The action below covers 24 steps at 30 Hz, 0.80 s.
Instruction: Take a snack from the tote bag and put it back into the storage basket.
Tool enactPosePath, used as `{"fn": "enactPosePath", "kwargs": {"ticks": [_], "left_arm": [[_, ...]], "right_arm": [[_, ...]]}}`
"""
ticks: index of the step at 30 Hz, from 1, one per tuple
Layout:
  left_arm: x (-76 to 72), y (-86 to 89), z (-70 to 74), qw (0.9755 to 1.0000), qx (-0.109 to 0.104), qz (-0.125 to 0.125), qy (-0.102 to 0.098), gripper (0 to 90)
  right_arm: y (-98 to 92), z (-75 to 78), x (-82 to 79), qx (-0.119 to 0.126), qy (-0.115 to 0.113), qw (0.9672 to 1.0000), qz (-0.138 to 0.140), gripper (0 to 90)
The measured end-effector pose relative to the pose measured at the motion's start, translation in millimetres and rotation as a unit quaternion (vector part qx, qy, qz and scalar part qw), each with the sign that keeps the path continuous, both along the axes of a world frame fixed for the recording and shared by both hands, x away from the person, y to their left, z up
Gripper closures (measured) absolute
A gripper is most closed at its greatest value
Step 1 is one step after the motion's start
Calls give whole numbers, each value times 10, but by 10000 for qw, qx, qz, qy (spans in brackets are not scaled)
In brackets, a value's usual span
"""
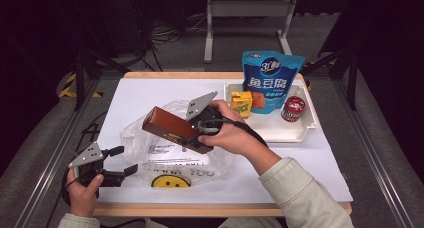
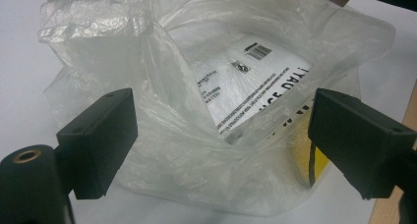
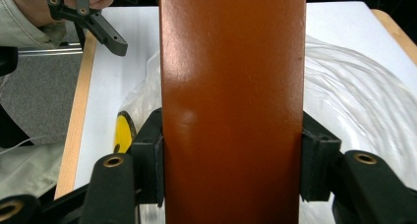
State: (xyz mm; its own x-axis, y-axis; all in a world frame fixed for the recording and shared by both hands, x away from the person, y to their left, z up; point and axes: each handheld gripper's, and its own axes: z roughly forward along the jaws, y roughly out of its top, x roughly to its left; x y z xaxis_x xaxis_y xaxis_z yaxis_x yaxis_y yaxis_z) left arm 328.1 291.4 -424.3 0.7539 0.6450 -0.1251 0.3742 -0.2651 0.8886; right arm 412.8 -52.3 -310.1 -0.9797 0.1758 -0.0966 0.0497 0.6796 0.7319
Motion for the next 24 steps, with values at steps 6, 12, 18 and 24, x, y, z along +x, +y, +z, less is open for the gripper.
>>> {"fn": "enactPosePath", "kwargs": {"ticks": [6, 12, 18, 24], "left_arm": [[-2, -4, 0, 10000, -16, 10, 21, 122], [-1, -6, 0, 10000, -19, 11, 19, 122], [3, -17, 0, 10000, -25, 12, 9, 122], [9, -10, 1, 10000, 10, 4, 1, 122]], "right_arm": [[-146, 65, 13, 32, -20, 10000, -77, 422], [-351, 122, 50, 35, -92, 9997, -244, 423], [-566, 157, 100, 96, -90, 9987, -485, 422], [-760, 178, 152, 119, -103, 9975, -685, 423]]}}
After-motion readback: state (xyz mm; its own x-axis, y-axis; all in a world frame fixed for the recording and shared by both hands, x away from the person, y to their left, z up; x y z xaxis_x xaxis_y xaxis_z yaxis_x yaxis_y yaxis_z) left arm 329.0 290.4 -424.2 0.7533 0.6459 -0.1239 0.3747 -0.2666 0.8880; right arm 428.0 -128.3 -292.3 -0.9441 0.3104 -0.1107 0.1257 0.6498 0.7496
